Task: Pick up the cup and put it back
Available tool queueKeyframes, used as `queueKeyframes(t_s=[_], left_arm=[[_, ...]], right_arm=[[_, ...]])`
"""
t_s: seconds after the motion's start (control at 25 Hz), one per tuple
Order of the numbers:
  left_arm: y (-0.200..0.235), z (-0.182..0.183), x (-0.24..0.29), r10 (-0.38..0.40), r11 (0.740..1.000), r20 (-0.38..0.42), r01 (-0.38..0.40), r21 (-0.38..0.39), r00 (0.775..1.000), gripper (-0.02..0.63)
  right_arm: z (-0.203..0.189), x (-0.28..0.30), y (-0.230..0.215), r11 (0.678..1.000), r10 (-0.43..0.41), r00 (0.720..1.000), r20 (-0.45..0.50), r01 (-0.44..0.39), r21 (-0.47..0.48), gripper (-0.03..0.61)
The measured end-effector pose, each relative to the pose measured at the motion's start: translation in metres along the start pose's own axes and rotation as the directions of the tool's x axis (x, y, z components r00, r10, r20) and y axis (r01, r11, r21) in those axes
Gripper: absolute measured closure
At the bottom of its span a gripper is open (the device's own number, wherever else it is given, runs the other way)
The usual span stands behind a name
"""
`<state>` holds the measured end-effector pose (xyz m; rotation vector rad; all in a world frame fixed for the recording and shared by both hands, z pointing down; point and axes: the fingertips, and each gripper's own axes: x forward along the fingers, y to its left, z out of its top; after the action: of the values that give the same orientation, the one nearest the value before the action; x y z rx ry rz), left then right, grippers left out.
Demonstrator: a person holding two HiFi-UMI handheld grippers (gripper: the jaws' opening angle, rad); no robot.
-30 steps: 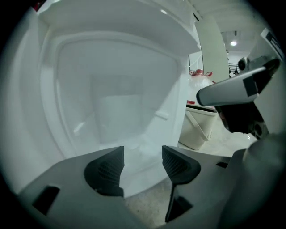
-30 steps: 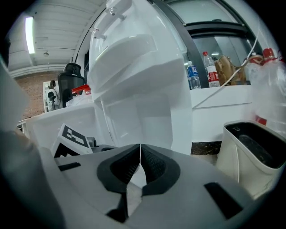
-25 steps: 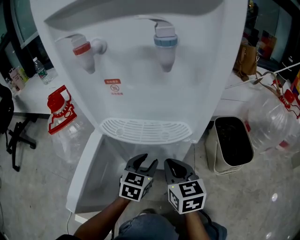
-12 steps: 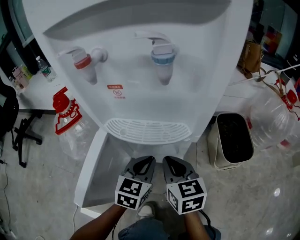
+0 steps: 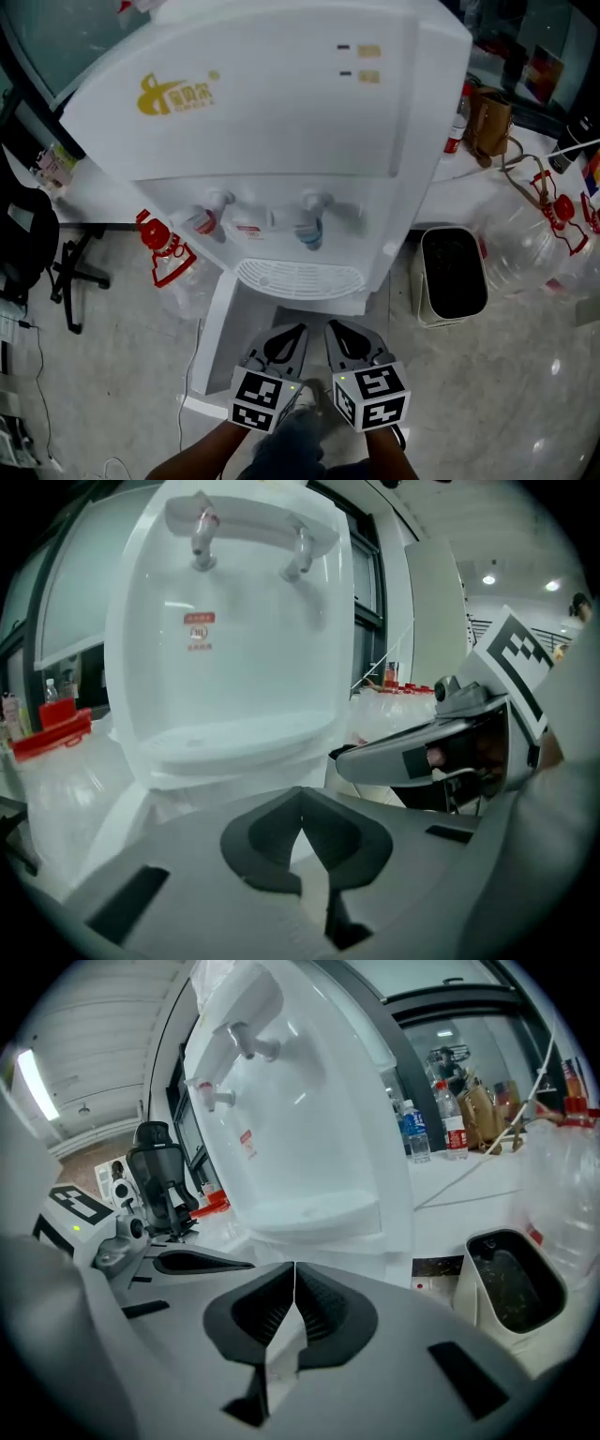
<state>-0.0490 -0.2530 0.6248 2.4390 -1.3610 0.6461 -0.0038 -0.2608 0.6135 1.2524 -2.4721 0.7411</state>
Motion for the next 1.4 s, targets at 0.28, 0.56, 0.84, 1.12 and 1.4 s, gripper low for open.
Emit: queueKeyframes(t_s=[0.28, 0.56, 0.84, 1.12, 1.4], left_arm=[[-0.013, 0.098, -0.061, 0.023, 0.999, 0.012, -0.023, -0.035, 1.000, 0.603], [-0.039, 0.201, -0.137, 0.033, 0.998, 0.031, -0.032, -0.047, 0.999, 0.603], [-0.058, 0.280, -0.218, 0.081, 0.995, 0.046, -0.079, -0.058, 0.996, 0.603], [-0.085, 0.325, -0.285, 0.106, 0.991, 0.074, -0.100, -0.087, 0.992, 0.603], [-0.116, 0.342, -0.343, 0.105, 0.990, 0.112, -0.093, -0.103, 0.988, 0.603]], right_arm=[[0.080, -0.063, 0.039, 1.000, 0.022, 0.999, -0.025, -0.022, -0.001, 0.557], [0.174, -0.144, 0.083, 0.998, 0.023, 1.000, -0.020, -0.024, -0.051, 0.557], [0.256, -0.222, 0.132, 0.994, 0.032, 0.999, 0.015, -0.031, -0.101, 0.557], [0.304, -0.287, 0.185, 0.986, 0.042, 0.998, 0.049, -0.033, -0.164, 0.557], [0.313, -0.344, 0.227, 0.983, 0.043, 0.996, 0.079, -0.028, -0.183, 0.557]])
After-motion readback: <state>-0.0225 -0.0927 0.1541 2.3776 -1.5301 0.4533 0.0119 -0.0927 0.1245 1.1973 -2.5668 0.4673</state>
